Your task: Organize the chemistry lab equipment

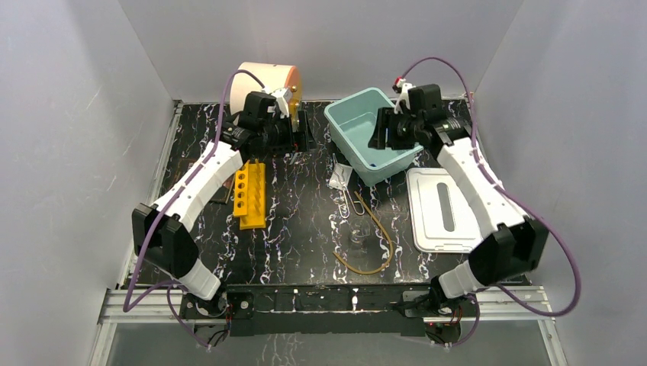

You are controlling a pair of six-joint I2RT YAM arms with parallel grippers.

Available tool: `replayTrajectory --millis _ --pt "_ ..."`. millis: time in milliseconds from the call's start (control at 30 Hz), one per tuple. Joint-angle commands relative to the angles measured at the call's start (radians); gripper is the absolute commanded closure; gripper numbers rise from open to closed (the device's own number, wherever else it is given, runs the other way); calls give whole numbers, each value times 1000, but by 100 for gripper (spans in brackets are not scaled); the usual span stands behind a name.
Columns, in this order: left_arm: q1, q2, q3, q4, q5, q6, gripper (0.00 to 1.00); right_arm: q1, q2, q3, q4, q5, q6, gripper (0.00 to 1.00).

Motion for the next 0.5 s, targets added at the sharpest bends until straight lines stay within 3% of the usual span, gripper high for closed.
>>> replayTrajectory --millis 0,167,367,467 --pt "-2 -61 -20 8 29 -10 11 67 -137 -145 -28 30 2 34" --pt "-2 -73 -21 8 -13 13 10 347 -266 -272 -13 165 -2 25" --pt "-2 -85 -17 -5 -107 22 10 454 -325 -432 -13 282 133 23" --pt "-2 -90 -15 -29 -201 9 10 520 -314 -471 -53 378 178 15"
